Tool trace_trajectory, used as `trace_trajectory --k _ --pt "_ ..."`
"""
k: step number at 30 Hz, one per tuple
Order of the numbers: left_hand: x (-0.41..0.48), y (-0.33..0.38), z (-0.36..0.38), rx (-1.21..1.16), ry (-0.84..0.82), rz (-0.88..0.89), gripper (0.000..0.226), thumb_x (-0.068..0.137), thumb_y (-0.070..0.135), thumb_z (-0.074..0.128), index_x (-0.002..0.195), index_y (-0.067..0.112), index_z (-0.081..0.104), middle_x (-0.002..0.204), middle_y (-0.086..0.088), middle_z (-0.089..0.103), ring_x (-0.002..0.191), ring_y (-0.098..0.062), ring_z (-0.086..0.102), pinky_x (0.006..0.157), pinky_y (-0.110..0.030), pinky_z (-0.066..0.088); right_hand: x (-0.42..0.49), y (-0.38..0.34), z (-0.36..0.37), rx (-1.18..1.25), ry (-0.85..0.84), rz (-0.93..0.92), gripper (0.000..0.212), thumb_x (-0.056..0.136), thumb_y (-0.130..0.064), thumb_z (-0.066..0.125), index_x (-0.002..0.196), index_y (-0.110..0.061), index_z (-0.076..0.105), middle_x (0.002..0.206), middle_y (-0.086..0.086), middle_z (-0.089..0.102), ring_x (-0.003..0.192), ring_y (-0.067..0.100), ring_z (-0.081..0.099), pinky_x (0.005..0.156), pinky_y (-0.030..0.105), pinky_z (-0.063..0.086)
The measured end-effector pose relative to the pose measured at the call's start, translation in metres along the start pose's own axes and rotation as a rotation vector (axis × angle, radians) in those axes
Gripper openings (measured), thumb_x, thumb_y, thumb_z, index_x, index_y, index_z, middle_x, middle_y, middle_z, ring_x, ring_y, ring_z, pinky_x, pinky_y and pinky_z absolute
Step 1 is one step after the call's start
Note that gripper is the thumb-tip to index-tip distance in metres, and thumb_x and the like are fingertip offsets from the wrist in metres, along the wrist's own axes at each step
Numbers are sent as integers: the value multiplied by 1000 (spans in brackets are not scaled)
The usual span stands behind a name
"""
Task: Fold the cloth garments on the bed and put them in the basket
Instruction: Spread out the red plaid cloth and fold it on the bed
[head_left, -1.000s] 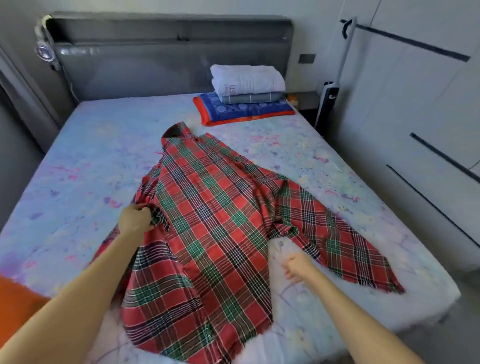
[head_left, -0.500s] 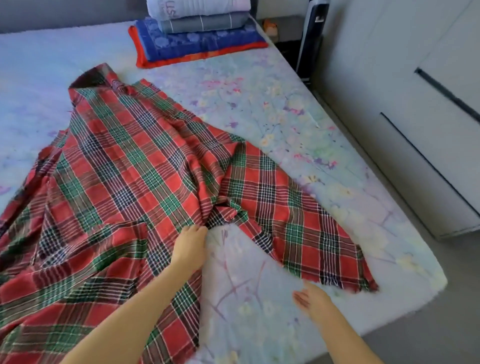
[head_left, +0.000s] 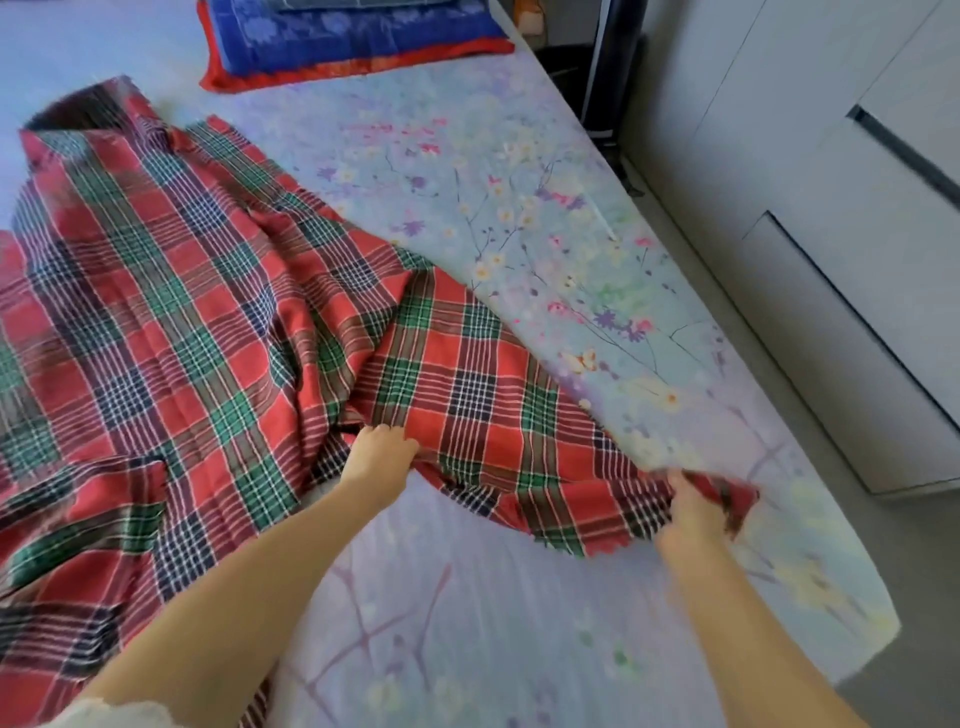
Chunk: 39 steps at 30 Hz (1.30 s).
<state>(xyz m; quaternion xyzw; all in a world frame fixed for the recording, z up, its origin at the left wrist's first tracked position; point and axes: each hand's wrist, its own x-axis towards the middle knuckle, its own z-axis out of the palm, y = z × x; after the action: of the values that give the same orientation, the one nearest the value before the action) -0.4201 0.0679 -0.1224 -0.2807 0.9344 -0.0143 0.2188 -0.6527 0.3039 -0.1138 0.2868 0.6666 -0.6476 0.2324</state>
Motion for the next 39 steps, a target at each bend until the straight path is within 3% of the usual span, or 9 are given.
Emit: trace_trajectory --k 5,10,14,18,22,26,30,33,39 --pt "-30 0 -71 -571 -64 -43 27 89 23 55 114 18 65 110 -2 62 104 -23 56 84 -26 43 -62 -132 65 18 -176 -316 11 88 -16 64 98 -15 60 83 -4 59 74 15 60 73 39 53" --pt "-71 94 -185 -1367 -198 105 14 90 16 62 76 19 60 61 13 49 52 3 43 56 -17 36 -156 -264 114 132 -342 -775 12 85 -13 64 83 -25 62 84 -6 65 81 12 66 85 41 55" --pt "-72 91 -219 -1327 -316 292 16 89 20 62 104 19 68 106 8 61 96 -5 53 91 -24 42 -269 -276 149 -12 -828 -895 19 80 -3 61 81 -21 66 70 -9 65 66 12 63 65 30 52" --pt "-94 -22 -198 -1752 -91 -303 10 93 6 53 96 11 62 83 -2 62 61 -13 62 54 -22 55 -344 -214 170 -405 -1094 -900 25 81 5 57 70 -18 58 58 -4 54 46 3 50 50 18 42" --pt "-148 -139 -155 -2549 251 -778 46 101 31 39 67 2 52 46 -8 53 33 -18 51 37 -25 49 -382 -97 182 -1013 -1339 -1084 32 77 -14 50 105 -13 65 95 10 68 78 18 64 69 23 50" --pt "-207 -189 -126 -2436 116 -791 66 83 69 45 84 4 56 75 -12 53 65 -23 51 60 -34 45 -398 -10 179 -1461 -1546 -1156 83 81 8 40 141 -48 29 140 -2 51 46 14 45 43 26 39" --pt "-241 -208 -112 -2219 -38 -775 49 82 47 65 107 6 57 107 -16 63 98 -29 64 79 -41 55 -431 36 181 -1484 -1548 -1161 81 79 10 39 139 -44 37 136 -1 55 56 15 52 48 25 42" --pt "-257 -221 -105 -2146 -90 -797 18 88 15 61 99 1 64 85 -11 67 72 -19 65 69 -30 55 -453 59 187 -1487 -1527 -1217 67 79 9 42 133 -30 52 136 1 55 105 22 61 83 34 53" --pt "-290 -260 -88 -2154 181 -935 14 87 -6 55 76 2 56 57 -9 59 36 -13 57 37 -21 48 -477 94 199 -1445 -1504 -1344 52 80 1 51 123 -25 62 119 4 67 105 24 61 88 36 50"
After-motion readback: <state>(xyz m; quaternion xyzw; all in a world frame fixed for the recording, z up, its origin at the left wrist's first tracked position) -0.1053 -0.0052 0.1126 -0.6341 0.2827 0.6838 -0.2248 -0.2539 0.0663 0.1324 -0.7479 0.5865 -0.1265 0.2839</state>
